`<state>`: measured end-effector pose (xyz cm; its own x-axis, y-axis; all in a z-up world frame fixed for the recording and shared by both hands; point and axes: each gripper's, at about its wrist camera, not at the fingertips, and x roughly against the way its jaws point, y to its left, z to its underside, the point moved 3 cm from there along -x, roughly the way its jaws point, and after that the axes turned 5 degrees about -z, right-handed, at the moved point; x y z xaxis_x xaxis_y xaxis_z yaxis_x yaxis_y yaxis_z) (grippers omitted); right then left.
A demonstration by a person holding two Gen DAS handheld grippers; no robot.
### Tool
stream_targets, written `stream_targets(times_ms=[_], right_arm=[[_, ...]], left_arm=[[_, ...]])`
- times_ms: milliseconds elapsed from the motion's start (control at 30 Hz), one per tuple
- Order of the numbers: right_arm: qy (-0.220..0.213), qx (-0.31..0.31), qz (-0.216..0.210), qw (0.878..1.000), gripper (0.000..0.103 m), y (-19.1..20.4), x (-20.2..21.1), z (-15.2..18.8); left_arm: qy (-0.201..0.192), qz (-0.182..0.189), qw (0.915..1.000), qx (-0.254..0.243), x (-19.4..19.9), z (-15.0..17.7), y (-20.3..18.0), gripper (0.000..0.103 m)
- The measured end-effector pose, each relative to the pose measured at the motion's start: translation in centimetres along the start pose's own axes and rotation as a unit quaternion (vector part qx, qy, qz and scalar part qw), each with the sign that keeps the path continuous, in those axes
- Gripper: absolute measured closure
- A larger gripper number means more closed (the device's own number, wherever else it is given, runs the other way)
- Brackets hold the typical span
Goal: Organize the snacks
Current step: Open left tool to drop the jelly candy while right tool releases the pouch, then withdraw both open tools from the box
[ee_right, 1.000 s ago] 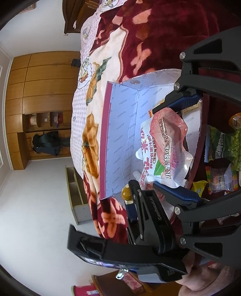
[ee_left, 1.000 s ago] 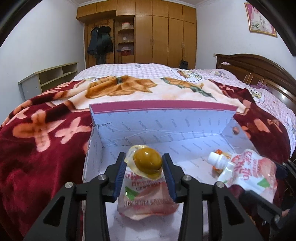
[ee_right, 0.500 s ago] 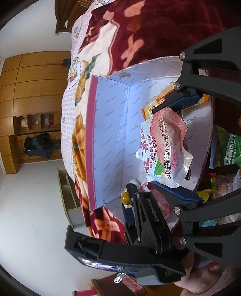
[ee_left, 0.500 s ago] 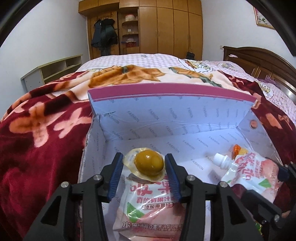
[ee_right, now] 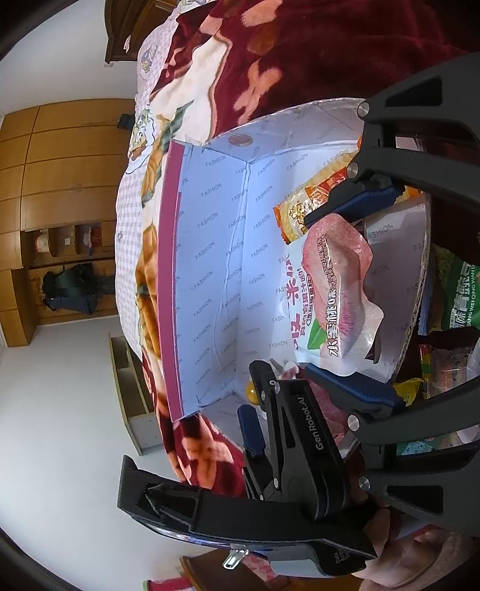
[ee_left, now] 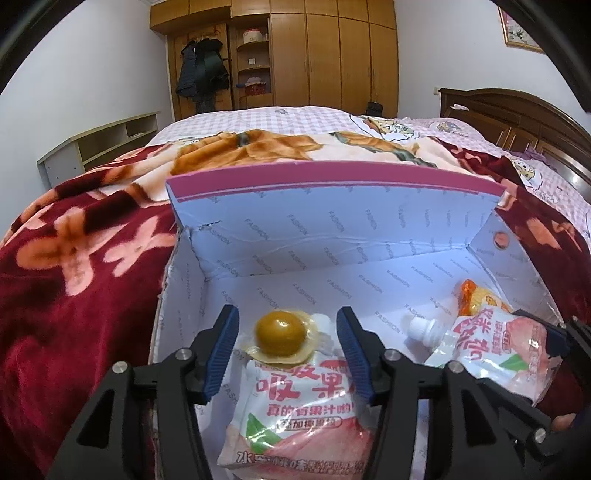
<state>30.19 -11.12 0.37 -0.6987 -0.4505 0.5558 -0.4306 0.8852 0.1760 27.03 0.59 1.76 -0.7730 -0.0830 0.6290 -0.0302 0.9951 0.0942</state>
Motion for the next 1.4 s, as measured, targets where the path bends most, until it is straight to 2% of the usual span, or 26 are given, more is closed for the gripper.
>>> stream_targets(times_ms=[100, 167, 233, 467, 667, 867, 1400], right_arm=[[-0.001, 0.001, 0.004, 1.000, 0.028, 0.0, 0.3, -0.1], [-0.006, -0.001, 0.003, 1.000, 0.022, 0.0, 0.7, -0.2], [-0.013, -0.005, -0.006, 1.000, 0.020, -0.1, 1.2, -0.3], [-0.026, -0.008, -0.016, 1.000, 0.020, 0.3, 2.9, -0.6], [-0.034, -0.014, -0.025, 0.999, 0.020, 0.5, 4.6, -0.4], [-0.044, -0.020, -0.027, 0.998, 0.020, 0.8, 6.2, -0.1], [-0.033, -0.009, -0.028, 0.999, 0.020, 2.2, 9.1, 2.6]], left_arm=[[0.002, 0.004, 1.0000, 0.005, 0.4, 0.0, 0.1, 0.045], [-0.002, 0.008, 0.9999, 0.006, 0.9, -0.1, 0.1, 0.045], [-0.007, 0.008, 0.9999, 0.003, 1.3, -0.1, 0.1, 0.045], [-0.003, 0.001, 1.0000, 0.000, 2.9, 0.0, 0.3, 0.045], [0.009, 0.006, 0.9999, 0.005, 5.0, 1.1, 0.6, 0.045], [0.004, 0.009, 0.9999, 0.005, 7.5, 2.3, 1.0, 0.045], [0.012, 0.008, 0.9994, 0.033, 11.1, 5.8, 3.7, 0.045]])
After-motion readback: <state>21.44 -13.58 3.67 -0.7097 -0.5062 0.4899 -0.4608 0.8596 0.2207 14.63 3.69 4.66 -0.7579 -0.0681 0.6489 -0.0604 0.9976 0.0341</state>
